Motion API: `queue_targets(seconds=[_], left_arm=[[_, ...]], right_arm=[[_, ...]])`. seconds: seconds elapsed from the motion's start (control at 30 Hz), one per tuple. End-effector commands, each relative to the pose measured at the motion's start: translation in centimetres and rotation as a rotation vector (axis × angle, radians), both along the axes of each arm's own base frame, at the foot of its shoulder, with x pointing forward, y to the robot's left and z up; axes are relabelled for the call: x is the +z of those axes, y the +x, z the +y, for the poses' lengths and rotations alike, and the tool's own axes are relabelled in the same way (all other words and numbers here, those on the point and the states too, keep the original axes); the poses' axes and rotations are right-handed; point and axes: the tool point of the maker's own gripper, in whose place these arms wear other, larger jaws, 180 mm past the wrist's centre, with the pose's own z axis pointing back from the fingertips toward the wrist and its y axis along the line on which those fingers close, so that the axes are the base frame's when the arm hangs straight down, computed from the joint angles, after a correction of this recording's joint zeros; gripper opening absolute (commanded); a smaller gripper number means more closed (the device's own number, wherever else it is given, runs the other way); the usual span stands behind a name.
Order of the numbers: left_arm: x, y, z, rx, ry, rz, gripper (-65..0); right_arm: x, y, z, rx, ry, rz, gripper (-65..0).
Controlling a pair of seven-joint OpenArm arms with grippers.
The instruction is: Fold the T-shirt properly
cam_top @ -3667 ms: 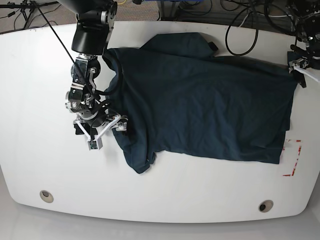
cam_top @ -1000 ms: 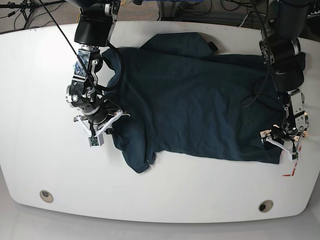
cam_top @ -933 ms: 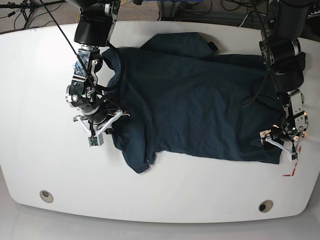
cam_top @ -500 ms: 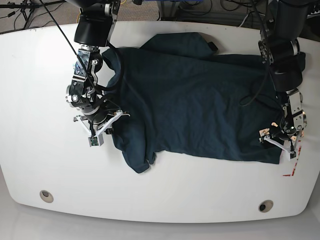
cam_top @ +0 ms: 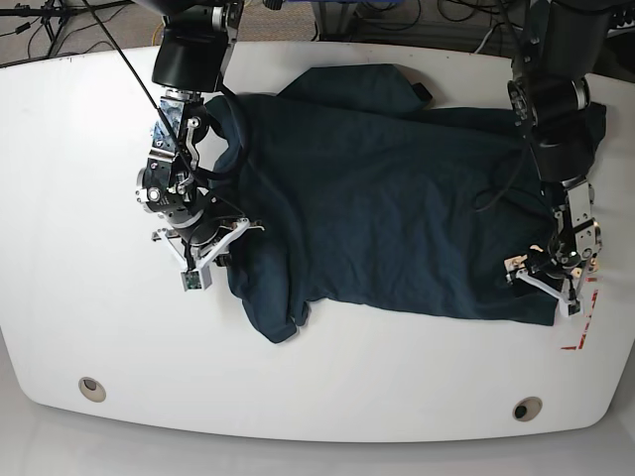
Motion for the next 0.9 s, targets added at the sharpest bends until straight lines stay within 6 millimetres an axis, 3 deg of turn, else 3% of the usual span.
queue_targets(seconds=[0.0, 0.4, 0.87], left_arm=[[2.69, 1.73, 0.86, 0.004, 0.021, -0.073, -5.3], [2.94, 1.95, 0.76, 0.004, 0.018, -0.081, -7.4], [2.96, 1.97, 0.76, 0.004, 0.018, -0.082, -40.6]], right_arm=[[2.01, 1.31, -0.19, -0.004, 0.002, -0.069, -64.7], [1.94, 1.30, 0.46, -0.002, 0.018, -0.067, -64.7], [1.98, 1.33, 0.52, -0.002, 0.020, -0.070, -64.7]])
